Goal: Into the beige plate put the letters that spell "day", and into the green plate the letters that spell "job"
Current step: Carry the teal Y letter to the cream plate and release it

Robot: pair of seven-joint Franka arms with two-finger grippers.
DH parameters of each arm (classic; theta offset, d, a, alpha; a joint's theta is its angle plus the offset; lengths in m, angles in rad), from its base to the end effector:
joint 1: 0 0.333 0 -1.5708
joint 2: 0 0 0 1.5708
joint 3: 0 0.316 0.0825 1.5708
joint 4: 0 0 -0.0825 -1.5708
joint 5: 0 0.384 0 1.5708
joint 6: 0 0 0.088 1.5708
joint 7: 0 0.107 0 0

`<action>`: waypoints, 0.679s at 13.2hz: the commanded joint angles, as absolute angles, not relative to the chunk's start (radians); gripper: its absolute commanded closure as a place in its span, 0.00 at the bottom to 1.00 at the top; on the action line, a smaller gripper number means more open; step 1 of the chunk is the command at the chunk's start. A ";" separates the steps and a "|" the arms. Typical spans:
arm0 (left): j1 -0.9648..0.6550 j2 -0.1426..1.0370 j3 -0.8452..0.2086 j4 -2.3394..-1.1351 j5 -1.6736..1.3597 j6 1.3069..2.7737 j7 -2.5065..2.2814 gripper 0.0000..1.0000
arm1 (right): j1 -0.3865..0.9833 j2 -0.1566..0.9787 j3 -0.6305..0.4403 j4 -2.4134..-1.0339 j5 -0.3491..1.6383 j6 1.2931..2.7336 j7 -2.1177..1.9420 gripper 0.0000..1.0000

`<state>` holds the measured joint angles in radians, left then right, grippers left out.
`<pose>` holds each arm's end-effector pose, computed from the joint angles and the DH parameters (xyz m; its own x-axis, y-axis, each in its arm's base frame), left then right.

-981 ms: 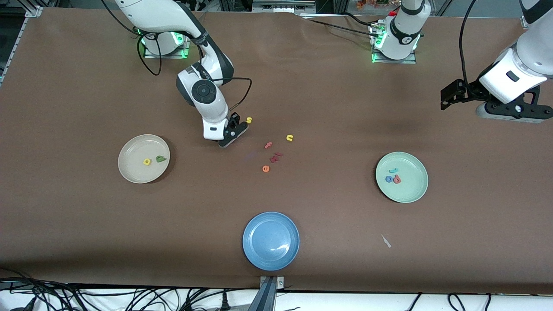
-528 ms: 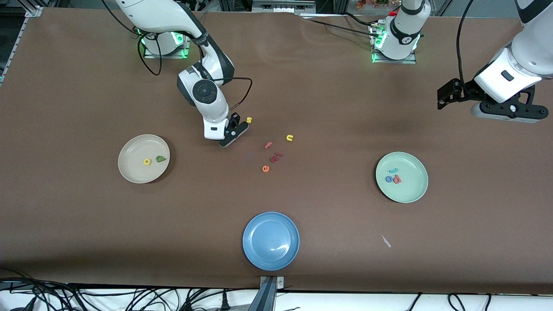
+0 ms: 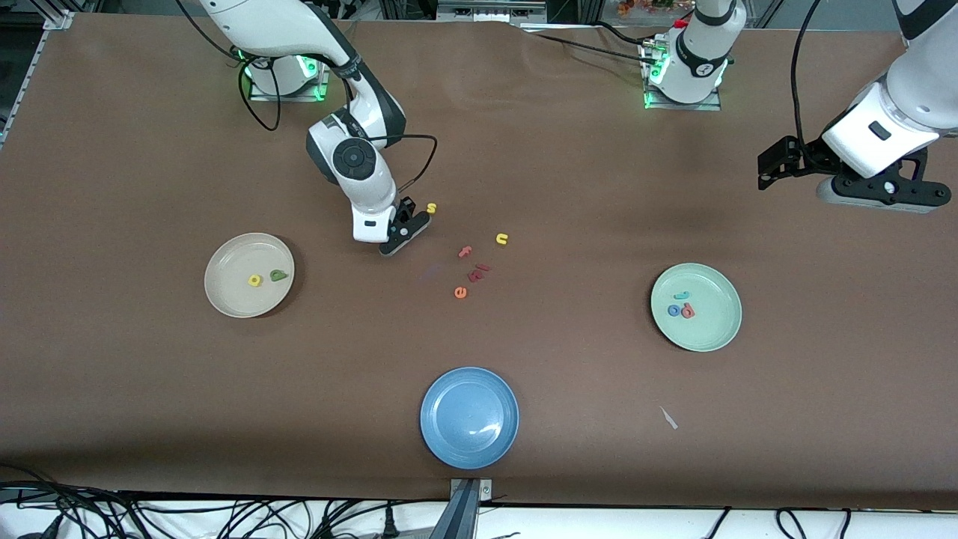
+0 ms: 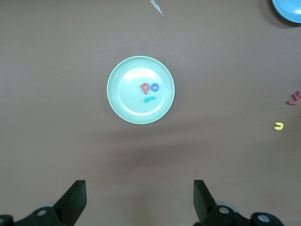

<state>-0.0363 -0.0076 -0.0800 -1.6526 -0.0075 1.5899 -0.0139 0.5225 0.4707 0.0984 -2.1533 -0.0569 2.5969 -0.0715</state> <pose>0.5473 -0.0649 0.5917 0.9933 -0.1019 -0.0552 -0.1017 -0.9948 0.0061 0.4574 0.3298 0.1763 0.7440 0.6678 -0.0224 0.6676 -0.7443 -0.0179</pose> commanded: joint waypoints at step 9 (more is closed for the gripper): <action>-0.026 -0.023 -0.077 -1.634 -0.034 1.575 0.003 0.00 | 0.514 0.377 -0.135 -2.037 -0.054 2.355 0.011 1.00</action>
<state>-0.0308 -0.0098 -0.0786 -1.6409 -0.0075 1.5899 -0.0139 0.5130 0.4126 -0.0819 -2.0268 -0.0564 2.3873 -0.0030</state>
